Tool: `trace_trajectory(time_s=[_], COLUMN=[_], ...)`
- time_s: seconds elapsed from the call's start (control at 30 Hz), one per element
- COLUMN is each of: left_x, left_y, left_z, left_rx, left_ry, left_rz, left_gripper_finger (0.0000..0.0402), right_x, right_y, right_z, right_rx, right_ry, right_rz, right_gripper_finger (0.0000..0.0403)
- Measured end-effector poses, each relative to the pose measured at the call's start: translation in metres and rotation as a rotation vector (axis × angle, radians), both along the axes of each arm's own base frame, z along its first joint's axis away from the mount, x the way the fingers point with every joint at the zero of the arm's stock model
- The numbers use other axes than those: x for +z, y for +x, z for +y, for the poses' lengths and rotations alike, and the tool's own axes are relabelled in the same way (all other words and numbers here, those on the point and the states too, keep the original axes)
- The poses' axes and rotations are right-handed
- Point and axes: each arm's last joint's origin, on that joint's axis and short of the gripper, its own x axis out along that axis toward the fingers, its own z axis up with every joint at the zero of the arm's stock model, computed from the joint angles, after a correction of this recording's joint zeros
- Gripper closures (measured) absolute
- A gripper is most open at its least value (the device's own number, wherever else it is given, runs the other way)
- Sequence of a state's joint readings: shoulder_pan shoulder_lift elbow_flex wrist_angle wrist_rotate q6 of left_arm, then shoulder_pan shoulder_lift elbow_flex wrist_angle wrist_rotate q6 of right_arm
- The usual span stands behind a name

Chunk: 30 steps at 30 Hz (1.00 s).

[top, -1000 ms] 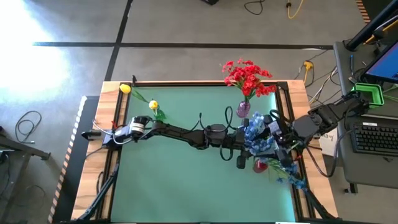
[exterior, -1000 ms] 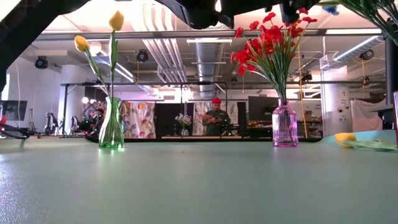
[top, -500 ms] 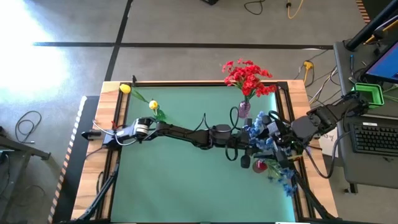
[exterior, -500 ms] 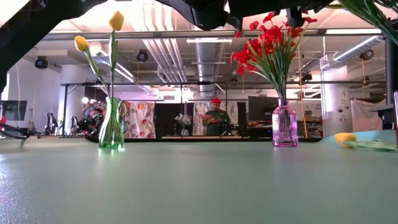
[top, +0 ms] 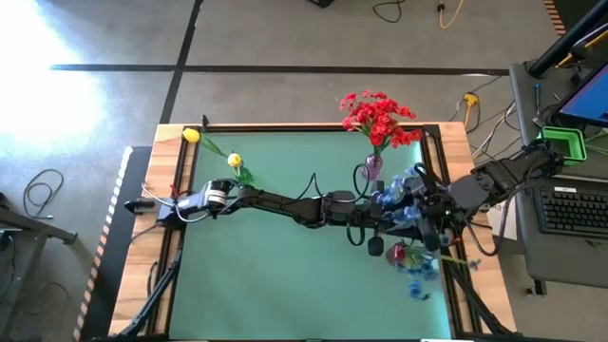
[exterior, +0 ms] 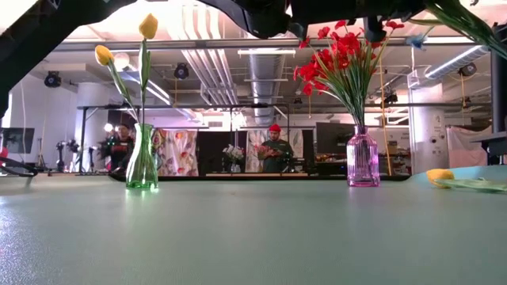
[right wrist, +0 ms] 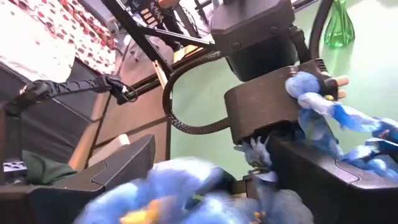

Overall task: Sort flowers into vase by color
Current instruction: Put the blue flower into the red vase

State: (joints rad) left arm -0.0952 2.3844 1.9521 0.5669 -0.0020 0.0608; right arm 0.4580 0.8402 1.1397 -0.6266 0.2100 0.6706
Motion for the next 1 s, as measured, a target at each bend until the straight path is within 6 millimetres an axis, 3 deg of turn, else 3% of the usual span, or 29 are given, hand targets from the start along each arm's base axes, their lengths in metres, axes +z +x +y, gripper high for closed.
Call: trace_trajectory(time_s=[0.13, 0.3, 0.43, 0.8, 1.0], left_x=[-0.001, 0.003, 0.007, 0.015, 0.014], left_y=[0.0, 0.0, -0.001, 0.001, 0.001], left_z=[0.0, -0.004, -0.006, -0.002, 0.003], left_rx=[-0.005, -0.109, -0.195, -0.189, -0.159], left_ry=[0.0, -0.002, 0.001, 0.016, 0.027], left_rz=[0.005, -0.008, -0.018, -0.051, -0.047], left_gripper_finger=[0.0399, 0.0378, 0.0342, 0.0206, 0.0185], right_x=[0.001, -0.001, -0.002, -0.003, 0.0], right_y=[-0.003, -0.004, -0.003, -0.001, 0.002], right_z=[-0.001, -0.002, -0.002, 0.0, 0.001], right_rx=[0.003, 0.06, 0.088, 0.101, 0.106], right_ry=[-0.001, -0.136, -0.204, -0.241, -0.252], right_rz=[-0.008, -0.018, -0.032, -0.046, -0.083], right_gripper_finger=[0.0099, 0.0099, 0.0099, 0.0099, 0.0099])
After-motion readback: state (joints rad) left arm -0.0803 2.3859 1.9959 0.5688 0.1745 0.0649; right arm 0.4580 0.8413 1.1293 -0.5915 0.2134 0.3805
